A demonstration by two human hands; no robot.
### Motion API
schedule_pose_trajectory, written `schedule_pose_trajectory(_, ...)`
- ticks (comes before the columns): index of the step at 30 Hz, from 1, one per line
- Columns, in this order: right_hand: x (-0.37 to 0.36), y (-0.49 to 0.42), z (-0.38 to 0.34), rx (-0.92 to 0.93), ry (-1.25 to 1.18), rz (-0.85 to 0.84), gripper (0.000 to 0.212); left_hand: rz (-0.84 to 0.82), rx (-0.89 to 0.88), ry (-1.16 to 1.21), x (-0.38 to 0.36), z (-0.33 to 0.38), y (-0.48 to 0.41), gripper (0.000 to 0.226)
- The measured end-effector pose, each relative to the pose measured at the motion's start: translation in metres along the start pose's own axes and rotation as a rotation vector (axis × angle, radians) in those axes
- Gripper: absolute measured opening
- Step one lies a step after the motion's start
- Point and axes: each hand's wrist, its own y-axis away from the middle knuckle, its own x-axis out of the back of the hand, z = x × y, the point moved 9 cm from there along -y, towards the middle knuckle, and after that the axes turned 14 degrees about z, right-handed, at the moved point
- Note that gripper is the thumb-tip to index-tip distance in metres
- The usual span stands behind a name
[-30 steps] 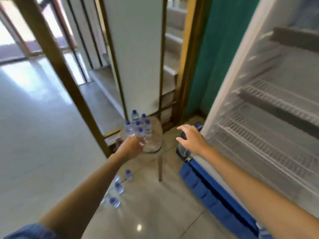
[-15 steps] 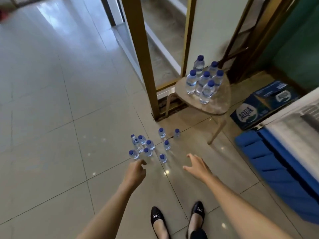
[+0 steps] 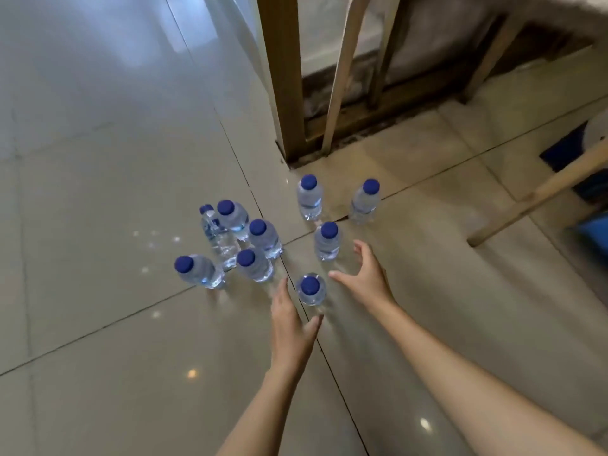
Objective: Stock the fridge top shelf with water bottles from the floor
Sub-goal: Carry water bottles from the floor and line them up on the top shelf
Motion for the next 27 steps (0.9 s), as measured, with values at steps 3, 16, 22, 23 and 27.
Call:
schedule_pose_trajectory(3, -0.037, -0.038, 0.013, 0.100, -0.106, 0.014, 0.087, 0.071, 0.046, 0.164, -0.039, -0.029, -0.016, 0.085)
schedule_pose_trajectory(16, -0.036, -0.041, 0.039, -0.026, -0.213, 0.115, 0.054, 0.110, 0.192, 0.302, -0.030, -0.014, -0.037, 0.035)
schedule_pose_trajectory(22, 0.079, 0.022, -0.039, -0.028, -0.210, 0.215, 0.045, -0.008, 0.126, 0.302, 0.042, 0.099, -0.018, 0.034)
schedule_pose_trajectory(23, 0.101, 0.030, -0.060, -0.016, -0.216, 0.221, 0.045, -0.030, 0.107, 0.312, 0.054, 0.125, -0.015, 0.035)
schedule_pose_trajectory(27, 0.195, 0.058, -0.159, 0.035, -0.286, 0.265, 0.046, -0.137, -0.014, 0.378, 0.103, 0.249, -0.002, 0.039)
